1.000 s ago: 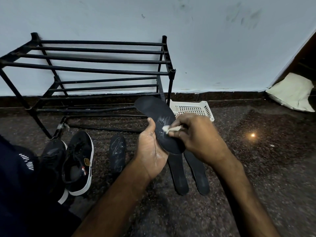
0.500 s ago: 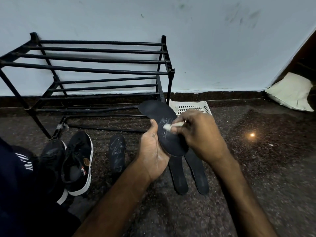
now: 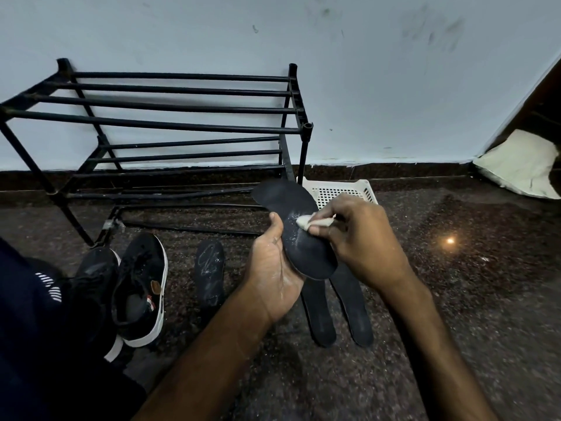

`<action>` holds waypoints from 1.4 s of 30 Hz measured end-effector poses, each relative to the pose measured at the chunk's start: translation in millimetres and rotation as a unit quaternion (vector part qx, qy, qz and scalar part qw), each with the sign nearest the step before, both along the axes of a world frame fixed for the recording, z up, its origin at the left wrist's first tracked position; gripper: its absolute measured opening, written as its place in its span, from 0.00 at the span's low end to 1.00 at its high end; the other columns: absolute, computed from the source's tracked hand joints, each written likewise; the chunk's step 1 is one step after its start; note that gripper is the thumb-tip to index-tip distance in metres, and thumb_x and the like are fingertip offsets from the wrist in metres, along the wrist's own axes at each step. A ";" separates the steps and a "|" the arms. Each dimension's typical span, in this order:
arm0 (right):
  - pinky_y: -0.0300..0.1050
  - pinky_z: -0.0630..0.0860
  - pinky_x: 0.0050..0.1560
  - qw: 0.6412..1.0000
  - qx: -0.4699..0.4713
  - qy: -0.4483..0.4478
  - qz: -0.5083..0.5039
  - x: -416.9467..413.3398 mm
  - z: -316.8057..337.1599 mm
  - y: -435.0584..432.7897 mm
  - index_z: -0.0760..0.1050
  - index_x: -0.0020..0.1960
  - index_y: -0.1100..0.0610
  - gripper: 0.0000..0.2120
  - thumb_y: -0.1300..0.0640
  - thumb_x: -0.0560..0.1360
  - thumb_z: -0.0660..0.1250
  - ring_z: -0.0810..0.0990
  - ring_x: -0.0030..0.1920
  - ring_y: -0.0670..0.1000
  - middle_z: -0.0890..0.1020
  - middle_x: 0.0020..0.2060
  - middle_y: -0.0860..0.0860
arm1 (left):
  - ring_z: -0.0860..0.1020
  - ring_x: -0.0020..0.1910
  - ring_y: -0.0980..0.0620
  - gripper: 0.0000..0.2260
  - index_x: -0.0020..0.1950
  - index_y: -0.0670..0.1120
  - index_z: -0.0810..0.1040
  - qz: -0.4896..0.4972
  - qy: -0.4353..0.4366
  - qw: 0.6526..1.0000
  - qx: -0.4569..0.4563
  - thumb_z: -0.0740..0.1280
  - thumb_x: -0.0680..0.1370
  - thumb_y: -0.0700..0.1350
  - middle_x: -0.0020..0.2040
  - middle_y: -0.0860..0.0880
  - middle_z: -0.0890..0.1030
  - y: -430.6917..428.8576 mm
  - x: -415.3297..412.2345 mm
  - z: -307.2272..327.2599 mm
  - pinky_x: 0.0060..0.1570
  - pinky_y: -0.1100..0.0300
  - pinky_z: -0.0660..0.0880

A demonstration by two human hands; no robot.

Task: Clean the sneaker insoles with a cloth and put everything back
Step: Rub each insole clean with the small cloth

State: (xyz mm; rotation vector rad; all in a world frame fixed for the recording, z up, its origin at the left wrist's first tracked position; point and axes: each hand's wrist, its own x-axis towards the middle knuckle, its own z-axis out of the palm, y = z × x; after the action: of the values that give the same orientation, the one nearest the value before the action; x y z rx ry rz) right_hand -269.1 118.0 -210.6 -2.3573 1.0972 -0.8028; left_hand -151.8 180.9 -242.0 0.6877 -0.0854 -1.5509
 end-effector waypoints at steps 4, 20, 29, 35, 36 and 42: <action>0.33 0.74 0.46 0.993 0.079 0.055 0.075 -5.1 4.2 1.1 0.83 0.43 0.52 0.04 0.57 0.70 0.77 0.79 0.43 0.40 0.81 0.41 0.42 | 0.84 0.47 0.43 0.29 0.60 0.36 0.78 -0.008 0.006 1.000 0.001 0.49 0.84 0.59 0.53 0.36 0.83 1.1 -0.9 0.3 0.54 0.49 0.79; 0.50 0.78 0.44 0.987 -0.101 -0.027 -0.124 0.1 -6.8 -1.0 0.82 0.47 0.53 0.04 0.55 0.74 0.73 0.80 0.45 0.50 0.81 0.44 0.46 | 0.85 0.47 0.47 0.25 0.55 0.39 0.81 0.000 -0.061 0.998 -0.011 0.52 0.84 0.56 0.51 0.41 0.85 -0.2 -6.1 -3.5 0.54 0.52 0.79; 0.24 0.71 0.38 0.975 -0.018 -0.132 -0.180 -14.7 -0.5 -6.2 0.83 0.49 0.53 0.07 0.52 0.74 0.72 0.79 0.37 0.34 0.83 0.39 0.42 | 0.83 0.56 0.46 0.25 0.63 0.37 0.78 0.063 -0.224 0.972 -0.019 0.60 0.78 0.55 0.57 0.41 0.84 -3.9 -1.7 -9.4 0.63 0.48 0.76; 0.42 0.77 0.40 0.983 0.054 -0.086 -0.151 -0.3 -9.4 0.6 0.79 0.49 0.51 0.07 0.48 0.76 0.70 0.81 0.37 0.43 0.83 0.36 0.44 | 0.82 0.57 0.44 0.23 0.62 0.37 0.78 0.066 -0.215 0.974 -0.032 0.57 0.81 0.54 0.57 0.39 0.83 -4.2 -1.7 -11.3 0.61 0.49 0.76; 0.42 0.75 0.38 0.983 0.075 -0.090 -0.143 2.3 -11.6 1.2 0.78 0.49 0.51 0.07 0.48 0.76 0.70 0.80 0.35 0.42 0.82 0.35 0.44 | 0.82 0.56 0.45 0.22 0.62 0.37 0.78 0.065 -0.205 0.976 -0.036 0.56 0.82 0.53 0.57 0.39 0.83 -4.4 -0.8 -11.8 0.61 0.49 0.77; 0.49 0.81 0.49 0.957 0.213 -0.169 -0.096 9.4 -17.5 -0.2 0.74 0.54 0.52 0.10 0.56 0.75 0.72 0.83 0.45 0.49 0.84 0.45 0.48 | 0.84 0.52 0.48 0.22 0.60 0.39 0.78 0.040 -0.144 0.987 -0.056 0.52 0.83 0.54 0.54 0.41 0.85 -1.4 4.5 -12.7 0.51 0.56 0.82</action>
State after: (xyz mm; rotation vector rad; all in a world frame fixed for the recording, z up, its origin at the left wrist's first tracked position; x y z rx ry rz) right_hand -259.7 117.8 -228.1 -1.7052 1.2156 -0.8921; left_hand -147.3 179.5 -254.8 0.8129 -0.3545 -1.3503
